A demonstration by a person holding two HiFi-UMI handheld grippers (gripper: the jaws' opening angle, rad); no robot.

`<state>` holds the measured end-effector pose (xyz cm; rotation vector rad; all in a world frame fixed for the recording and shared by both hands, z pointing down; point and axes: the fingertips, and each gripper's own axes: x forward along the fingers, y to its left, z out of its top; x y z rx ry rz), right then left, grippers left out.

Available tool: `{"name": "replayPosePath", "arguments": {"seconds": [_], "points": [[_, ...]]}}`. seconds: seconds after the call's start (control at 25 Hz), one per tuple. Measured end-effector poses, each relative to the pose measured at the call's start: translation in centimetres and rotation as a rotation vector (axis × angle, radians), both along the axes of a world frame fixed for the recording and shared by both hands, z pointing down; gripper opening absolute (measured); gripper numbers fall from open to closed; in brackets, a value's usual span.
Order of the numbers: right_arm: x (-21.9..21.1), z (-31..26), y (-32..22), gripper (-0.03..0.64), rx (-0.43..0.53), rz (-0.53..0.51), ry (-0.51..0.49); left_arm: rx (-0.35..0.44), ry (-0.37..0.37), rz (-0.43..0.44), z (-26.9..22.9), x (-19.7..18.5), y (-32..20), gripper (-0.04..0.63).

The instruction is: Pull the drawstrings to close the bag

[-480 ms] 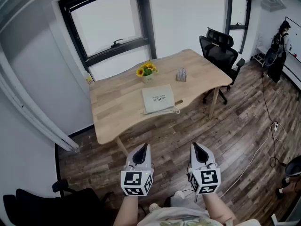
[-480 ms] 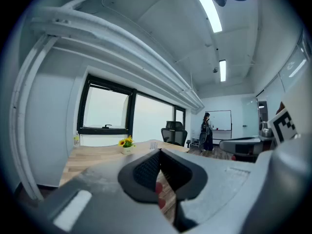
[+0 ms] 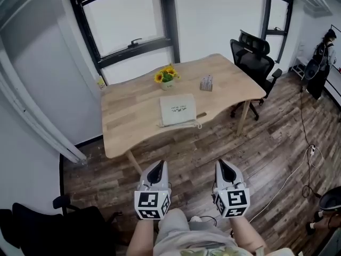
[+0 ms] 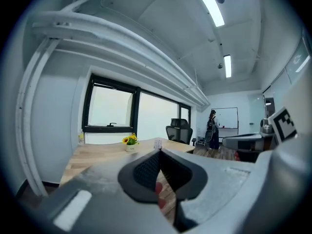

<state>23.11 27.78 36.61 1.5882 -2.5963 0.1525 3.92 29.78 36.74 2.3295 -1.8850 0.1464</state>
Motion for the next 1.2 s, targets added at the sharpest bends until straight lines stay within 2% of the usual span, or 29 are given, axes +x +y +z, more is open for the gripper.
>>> {"name": "replayPosePath", "arguments": {"seconds": [0.44, 0.56, 0.6, 0.68, 0.8, 0.96, 1.2], "points": [[-2.3, 2.1, -6.0, 0.005, -0.038, -0.041, 0.032, -0.049, -0.007, -0.02, 2.6, -2.8, -6.0, 0.003], [-3.2, 2.5, -9.0, 0.035, -0.048, -0.034, 0.032, -0.037, 0.009, 0.002, 2.3, -4.1, -9.0, 0.006], [-3.7, 2.7, -10.0, 0.048, -0.053, -0.029, 0.039, -0.033, 0.01, 0.005, 2.3, -4.7, -10.1, 0.024], [-4.4, 3.0, -12.0, 0.098, -0.065, -0.018, 0.053, -0.029, -0.004, 0.013, 2.4, -5.7, -12.4, 0.108], [-5.1, 3.1, -15.2, 0.131, -0.077, -0.005, 0.05, -0.03, -0.037, 0.041, 2.5, -6.9, -15.8, 0.158], [-6.4, 2.9, -19.1, 0.151, -0.086, 0.01, 0.044, -0.049, -0.071, 0.051, 2.8, -9.1, -20.0, 0.181], [-8.0, 4.0, -23.4, 0.164, -0.114, 0.045, 0.05, -0.107, -0.11, 0.078, 5.0, -12.1, -24.4, 0.181]]}}
